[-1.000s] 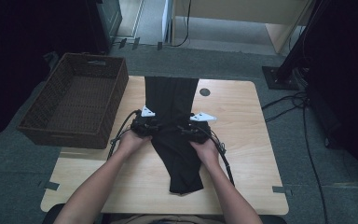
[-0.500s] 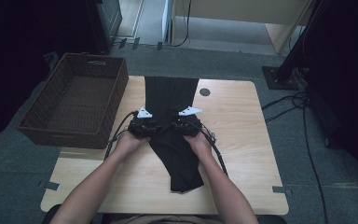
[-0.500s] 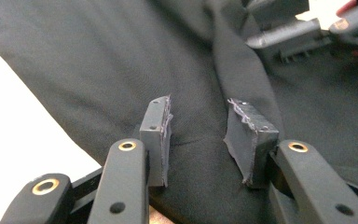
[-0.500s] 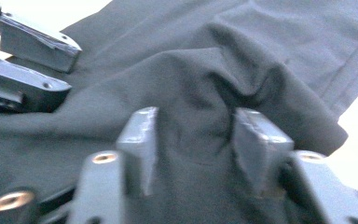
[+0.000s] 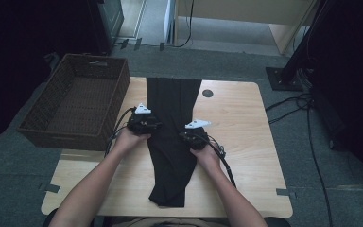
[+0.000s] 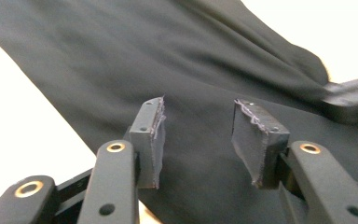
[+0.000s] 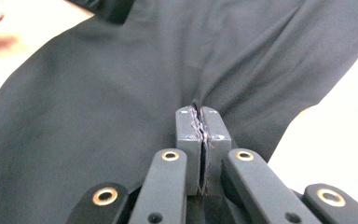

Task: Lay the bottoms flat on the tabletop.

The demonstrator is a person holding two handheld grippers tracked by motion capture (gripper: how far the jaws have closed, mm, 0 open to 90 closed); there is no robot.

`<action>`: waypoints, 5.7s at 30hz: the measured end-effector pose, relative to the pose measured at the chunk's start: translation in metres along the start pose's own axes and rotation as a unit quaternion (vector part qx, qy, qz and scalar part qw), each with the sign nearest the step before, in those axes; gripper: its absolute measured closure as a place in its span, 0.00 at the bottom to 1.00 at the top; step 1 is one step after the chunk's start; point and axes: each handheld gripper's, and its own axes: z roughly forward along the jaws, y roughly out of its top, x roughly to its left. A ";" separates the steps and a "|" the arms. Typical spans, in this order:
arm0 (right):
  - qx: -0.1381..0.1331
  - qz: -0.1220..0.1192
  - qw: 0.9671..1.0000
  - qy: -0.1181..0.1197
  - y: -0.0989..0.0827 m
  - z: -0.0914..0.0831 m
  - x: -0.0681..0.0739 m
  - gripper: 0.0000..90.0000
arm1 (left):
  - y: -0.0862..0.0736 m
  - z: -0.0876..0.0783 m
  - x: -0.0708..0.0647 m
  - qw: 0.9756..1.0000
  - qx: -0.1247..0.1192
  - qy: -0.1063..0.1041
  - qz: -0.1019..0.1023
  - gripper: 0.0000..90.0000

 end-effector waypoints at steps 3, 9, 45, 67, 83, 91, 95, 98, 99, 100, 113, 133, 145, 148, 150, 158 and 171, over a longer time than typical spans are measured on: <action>0.003 0.010 1.000 0.007 -0.009 -0.010 0.002 0.99 | 0.004 0.007 0.002 1.000 0.011 0.008 0.009 0.56; -0.001 0.042 0.999 0.020 -0.025 -0.029 0.004 0.99 | 0.003 0.020 0.011 0.999 0.020 0.042 0.013 0.54; -0.026 0.048 0.998 -0.010 -0.045 -0.064 0.007 0.71 | -0.037 -0.014 -0.024 0.999 0.010 -0.027 0.018 0.99; -0.008 0.029 0.995 -0.092 0.027 0.025 -0.051 0.54 | -0.037 -0.012 -0.023 1.000 0.008 -0.026 0.012 0.97; 0.005 0.040 0.999 -0.031 -0.005 -0.012 -0.023 1.00 | -0.042 -0.036 -0.032 0.998 0.029 -0.049 0.009 0.83; 0.014 0.011 1.000 -0.009 -0.031 -0.039 0.001 1.00 | -0.014 -0.030 -0.025 0.999 -0.016 -0.021 0.020 0.67; 0.020 0.021 1.000 0.008 -0.040 -0.050 0.009 1.00 | -0.004 -0.012 -0.018 1.000 -0.009 -0.013 0.014 0.63; 0.023 0.005 1.000 0.011 -0.046 -0.057 0.017 1.00 | -0.004 0.003 -0.015 1.000 0.008 -0.003 0.011 0.58; 0.020 -0.001 1.000 0.008 -0.049 -0.058 0.018 1.00 | -0.005 0.009 -0.014 1.000 0.012 -0.001 0.011 0.58; 0.016 0.000 1.000 0.008 -0.051 -0.059 0.017 1.00 | -0.007 0.013 -0.014 1.000 0.016 0.005 0.010 0.58; -0.006 0.018 1.000 0.010 -0.053 -0.056 0.013 0.99 | -0.007 0.017 -0.024 1.000 0.019 -0.004 0.021 0.94; -0.056 0.052 0.997 0.001 -0.046 -0.063 0.012 0.72 | -0.050 -0.030 -0.044 0.999 0.023 -0.017 0.026 0.97; -0.017 0.046 0.998 -0.026 -0.004 -0.005 -0.015 0.50 | -0.052 -0.028 -0.046 1.000 0.012 -0.011 0.013 0.96; -0.021 0.031 0.998 -0.047 0.001 0.003 -0.019 0.49 | -0.051 -0.028 -0.046 1.000 0.011 -0.013 0.012 0.96; -0.019 0.032 0.998 -0.055 0.005 0.006 -0.024 0.51 | -0.051 -0.028 -0.045 1.000 0.011 -0.016 0.011 0.96; -0.018 0.013 0.997 -0.075 0.007 0.009 -0.024 0.66 | -0.052 -0.028 -0.046 1.000 0.010 -0.016 0.001 0.96; 0.010 0.066 0.998 -0.012 -0.014 -0.023 -0.017 1.00 | -0.062 -0.053 -0.049 0.998 0.040 -0.048 -0.005 0.96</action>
